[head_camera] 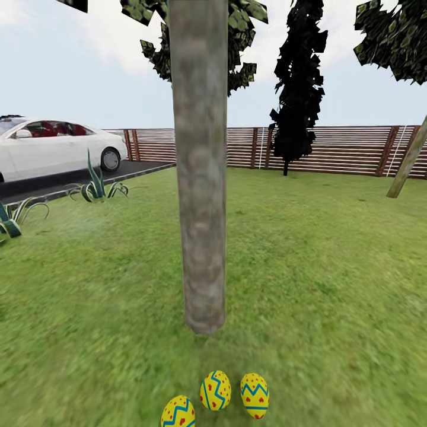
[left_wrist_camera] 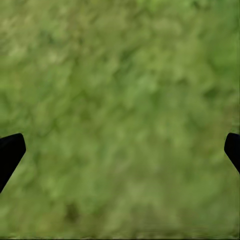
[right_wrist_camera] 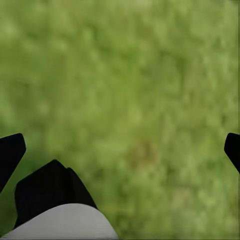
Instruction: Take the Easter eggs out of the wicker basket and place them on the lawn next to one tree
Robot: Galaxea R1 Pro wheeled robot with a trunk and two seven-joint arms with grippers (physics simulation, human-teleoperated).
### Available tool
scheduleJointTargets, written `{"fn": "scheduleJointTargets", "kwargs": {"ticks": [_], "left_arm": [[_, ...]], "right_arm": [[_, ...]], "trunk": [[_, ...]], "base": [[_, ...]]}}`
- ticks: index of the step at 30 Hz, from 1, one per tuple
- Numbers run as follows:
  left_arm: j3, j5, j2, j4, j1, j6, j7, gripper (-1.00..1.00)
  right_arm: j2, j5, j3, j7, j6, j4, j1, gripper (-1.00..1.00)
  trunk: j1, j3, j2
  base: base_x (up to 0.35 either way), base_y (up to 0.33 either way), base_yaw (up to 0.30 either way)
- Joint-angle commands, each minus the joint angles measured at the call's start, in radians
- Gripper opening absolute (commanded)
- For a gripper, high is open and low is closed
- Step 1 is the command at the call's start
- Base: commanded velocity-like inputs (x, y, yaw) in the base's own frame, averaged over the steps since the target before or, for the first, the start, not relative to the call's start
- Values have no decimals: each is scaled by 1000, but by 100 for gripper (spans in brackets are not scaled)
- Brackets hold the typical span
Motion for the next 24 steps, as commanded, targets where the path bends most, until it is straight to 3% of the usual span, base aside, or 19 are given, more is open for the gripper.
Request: {"fn": "scheduleJointTargets", "kwargs": {"ticks": [1, 7, 12, 20, 23, 24], "left_arm": [[-9, 7, -1, -2, 6, -3, 1, 100], [-9, 6, -24, 51, 59, -2, -93, 100], [-16, 5, -44, 81, 84, -1, -115, 100], [-146, 5, -83, 90, 96, 2, -120, 100], [-204, 6, -92, 91, 107, 3, -120, 100], [-239, 6, -92, 91, 110, 3, -120, 100]], "right_arm": [[0, -5, -2, 1, -8, 4, -1, 100], [0, -4, -2, 1, -8, 4, 0, 100], [1, -4, -2, 1, -8, 4, 0, 100], [1, -4, -2, 1, -8, 4, 0, 100], [1, -4, -2, 1, -8, 4, 0, 100], [1, -4, -2, 1, -8, 4, 0, 100]], "trunk": [[-4, 2, 7], [-27, 21, 49], [-46, 37, 84], [-77, 62, 140], [-88, 71, 161], [-92, 74, 168]], "base": [[0, 0, 0], [0, 0, 0], [0, 0, 0], [0, 0, 0], [0, 0, 0], [0, 0, 0]]}}
